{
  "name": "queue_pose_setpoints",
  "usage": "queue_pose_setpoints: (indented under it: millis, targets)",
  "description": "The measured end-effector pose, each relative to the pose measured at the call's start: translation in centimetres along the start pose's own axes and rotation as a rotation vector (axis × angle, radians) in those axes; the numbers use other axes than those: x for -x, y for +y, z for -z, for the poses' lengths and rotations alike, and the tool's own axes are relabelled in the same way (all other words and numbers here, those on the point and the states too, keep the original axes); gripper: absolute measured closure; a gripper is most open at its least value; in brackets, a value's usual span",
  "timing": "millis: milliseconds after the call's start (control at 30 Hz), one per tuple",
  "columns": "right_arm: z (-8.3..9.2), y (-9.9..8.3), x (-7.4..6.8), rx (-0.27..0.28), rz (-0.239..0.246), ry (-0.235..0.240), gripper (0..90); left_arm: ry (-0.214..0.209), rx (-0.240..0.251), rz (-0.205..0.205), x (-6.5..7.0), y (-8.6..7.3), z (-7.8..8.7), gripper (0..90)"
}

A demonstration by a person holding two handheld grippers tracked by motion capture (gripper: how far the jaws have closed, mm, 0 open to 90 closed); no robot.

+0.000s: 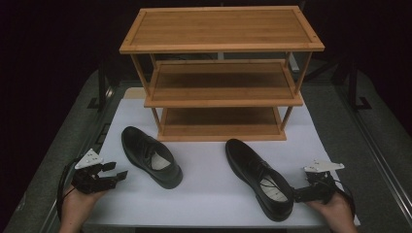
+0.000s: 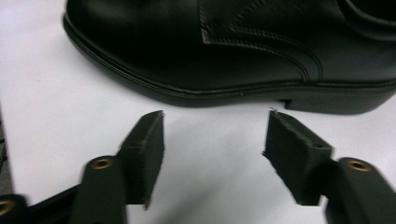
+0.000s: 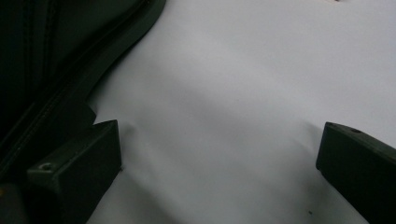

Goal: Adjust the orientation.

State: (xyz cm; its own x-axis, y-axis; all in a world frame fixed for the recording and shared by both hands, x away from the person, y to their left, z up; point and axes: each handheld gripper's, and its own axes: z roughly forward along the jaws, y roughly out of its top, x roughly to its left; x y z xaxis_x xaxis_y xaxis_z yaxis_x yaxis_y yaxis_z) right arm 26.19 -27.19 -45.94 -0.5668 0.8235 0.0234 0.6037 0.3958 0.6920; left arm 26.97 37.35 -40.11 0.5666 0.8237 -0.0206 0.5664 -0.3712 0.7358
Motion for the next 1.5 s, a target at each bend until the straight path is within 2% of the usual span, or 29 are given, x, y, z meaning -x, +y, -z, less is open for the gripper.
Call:
queue_pose_setpoints:
  millis: [100,133,167,233,267,333,433,700,933,1067,1367,1433,1500]
  targets:
    - [0.0,0.0,0.0,0.002,0.003,0.0,0.0,0.009,0.01,0.002,-0.4,0.5,0.1,55.5]
    - [0.0,0.0,0.0,0.0,0.0,0.0,0.0,0.012,0.011,0.006,-0.6,0.7,0.1,55.5]
    - [0.0,0.0,0.0,0.0,-0.001,0.0,0.0,0.014,0.014,0.007,-0.8,1.0,0.1,63.1]
    - [0.0,0.0,0.0,0.001,-0.001,0.0,0.0,0.015,0.007,0.004,-1.1,1.5,-0.1,66.4]
    - [0.0,0.0,0.0,0.0,-0.001,0.0,0.0,0.021,0.013,0.005,-1.4,1.9,-0.2,74.9]
    - [0.0,0.0,0.0,0.0,-0.001,0.0,0.0,0.029,0.011,0.005,-1.6,2.3,-0.3,78.3]
    - [0.0,0.0,0.0,0.001,-0.001,0.0,0.0,0.032,0.004,0.002,-2.1,3.0,-0.5,89.9]
    - [0.0,0.0,0.0,0.001,0.0,0.001,0.0,0.048,0.001,0.008,-3.7,4.9,-1.3,90.0]
    - [0.0,0.0,0.0,0.002,-0.001,0.0,0.0,0.047,0.028,0.024,-5.6,6.9,-2.1,90.0]
    - [0.0,0.0,0.0,0.002,-0.001,0.001,0.0,0.066,0.035,0.024,-6.6,8.0,-2.5,90.0]
    - [0.0,0.0,0.0,0.002,-0.001,0.0,0.0,0.11,0.01,0.009,-8.5,9.7,-4.9,90.0]
    - [0.0,0.0,0.0,0.002,-0.001,0.0,0.0,0.143,-0.016,-0.004,-9.0,10.0,-5.9,90.0]
    - [0.0,0.0,0.0,0.002,-0.001,0.001,0.0,0.15,-0.018,-0.001,-9.5,10.0,-6.6,90.0]
